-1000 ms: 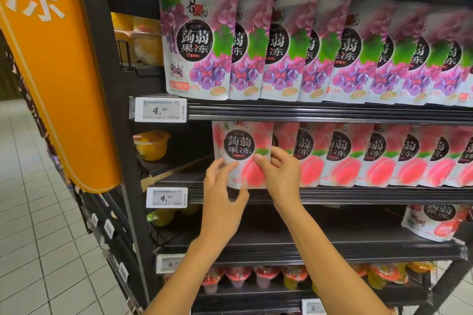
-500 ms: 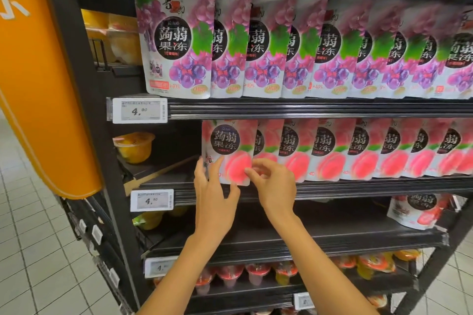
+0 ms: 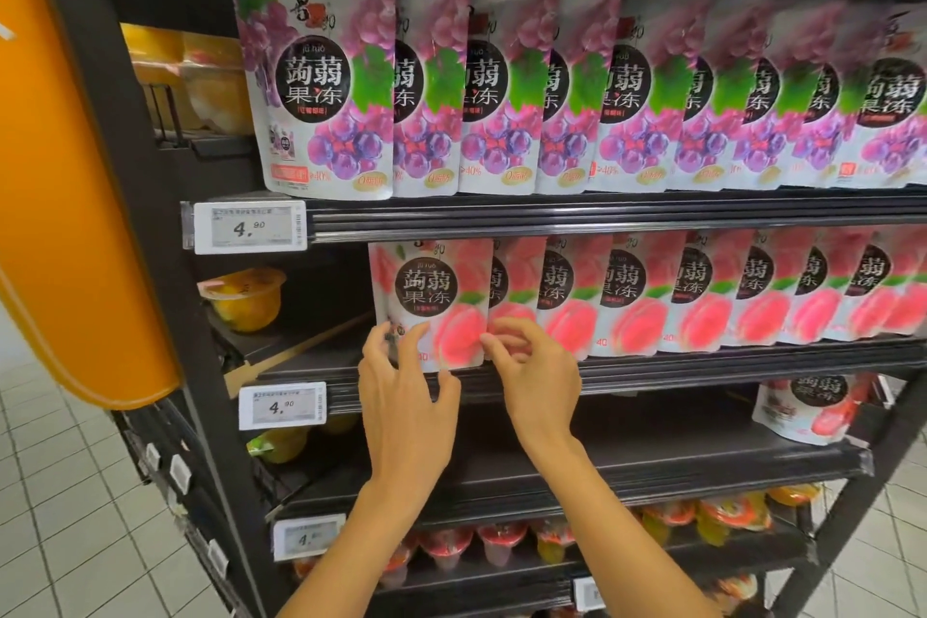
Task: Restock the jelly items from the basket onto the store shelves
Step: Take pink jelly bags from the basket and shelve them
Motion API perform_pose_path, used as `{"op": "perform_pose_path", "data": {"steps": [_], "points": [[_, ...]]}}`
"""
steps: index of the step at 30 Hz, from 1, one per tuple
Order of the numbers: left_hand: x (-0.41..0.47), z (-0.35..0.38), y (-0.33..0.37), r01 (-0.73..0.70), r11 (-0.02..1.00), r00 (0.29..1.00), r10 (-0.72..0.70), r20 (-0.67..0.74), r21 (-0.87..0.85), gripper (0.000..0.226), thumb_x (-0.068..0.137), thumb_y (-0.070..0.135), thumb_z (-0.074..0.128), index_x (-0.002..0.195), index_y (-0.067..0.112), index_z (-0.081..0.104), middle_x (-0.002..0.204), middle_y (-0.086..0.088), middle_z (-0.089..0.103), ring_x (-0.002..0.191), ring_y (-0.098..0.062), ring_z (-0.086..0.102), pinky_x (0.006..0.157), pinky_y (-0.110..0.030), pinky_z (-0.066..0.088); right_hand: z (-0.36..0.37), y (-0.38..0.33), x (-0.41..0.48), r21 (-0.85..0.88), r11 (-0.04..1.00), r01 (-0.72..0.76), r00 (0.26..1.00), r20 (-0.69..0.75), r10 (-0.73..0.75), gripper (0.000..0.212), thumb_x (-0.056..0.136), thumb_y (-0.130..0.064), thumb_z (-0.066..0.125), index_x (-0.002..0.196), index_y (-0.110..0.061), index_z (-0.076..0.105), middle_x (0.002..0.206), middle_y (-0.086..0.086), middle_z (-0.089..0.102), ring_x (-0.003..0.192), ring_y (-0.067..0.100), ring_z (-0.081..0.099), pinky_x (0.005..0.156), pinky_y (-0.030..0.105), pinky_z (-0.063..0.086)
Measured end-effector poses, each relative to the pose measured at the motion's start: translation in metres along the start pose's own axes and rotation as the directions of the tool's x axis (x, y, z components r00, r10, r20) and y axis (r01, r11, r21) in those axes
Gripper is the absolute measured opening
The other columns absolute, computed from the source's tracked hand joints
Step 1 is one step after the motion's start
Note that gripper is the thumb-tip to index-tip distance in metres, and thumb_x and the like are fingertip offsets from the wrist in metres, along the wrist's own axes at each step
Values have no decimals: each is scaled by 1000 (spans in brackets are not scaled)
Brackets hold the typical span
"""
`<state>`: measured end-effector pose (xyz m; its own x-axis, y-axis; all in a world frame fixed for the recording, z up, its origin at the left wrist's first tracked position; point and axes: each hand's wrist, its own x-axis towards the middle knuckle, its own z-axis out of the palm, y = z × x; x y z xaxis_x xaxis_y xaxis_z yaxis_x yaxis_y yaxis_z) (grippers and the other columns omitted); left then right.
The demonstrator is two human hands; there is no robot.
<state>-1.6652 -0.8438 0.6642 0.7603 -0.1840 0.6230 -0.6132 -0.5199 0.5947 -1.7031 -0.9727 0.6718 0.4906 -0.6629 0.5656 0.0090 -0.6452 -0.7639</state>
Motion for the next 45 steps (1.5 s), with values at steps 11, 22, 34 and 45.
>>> {"op": "perform_pose_path", "data": {"steps": [11, 22, 34, 45], "points": [[17, 9, 2, 55, 995, 996, -62, -70, -88, 84, 81, 22, 77, 148, 17, 26, 148, -13, 27, 131, -31, 36, 100, -44, 45, -44, 33, 24, 69, 955, -287, 924, -244, 296, 24, 93, -46, 60, 110, -29, 64, 65, -18, 58, 66, -3, 53, 60, 25, 33], [17, 24, 14, 54, 998, 996, -55, -69, -30, 87, 79, 16, 79, 147, 17, 26, 145, -13, 28, 127, -34, 35, 92, -42, 47, -74, 48, 40, 68, 941, -333, 913, -226, 339, 13, 88, -54, 63, 88, -42, 60, 67, -16, 62, 65, -7, 51, 57, 21, 27], [17, 27, 21, 74, 996, 994, -77, -73, -46, 88, 76, 15, 80, 146, 18, 27, 144, -12, 29, 127, -31, 36, 90, -39, 46, -37, 11, 30, -93, 992, -88, 995, -53, 84, 28, 91, -55, 56, 113, -39, 63, 51, -11, 59, 61, 0, 59, 61, 26, 44], [16, 26, 24, 66, 996, 994, -70, -84, -55, 81, 79, 16, 79, 145, 13, 32, 141, -14, 33, 123, -30, 37, 92, -40, 46, -35, 7, 46, -27, 967, -253, 967, -36, 252, 10, 85, -33, 60, 77, -33, 66, 40, -12, 55, 46, 0, 55, 52, 19, 34]]}}
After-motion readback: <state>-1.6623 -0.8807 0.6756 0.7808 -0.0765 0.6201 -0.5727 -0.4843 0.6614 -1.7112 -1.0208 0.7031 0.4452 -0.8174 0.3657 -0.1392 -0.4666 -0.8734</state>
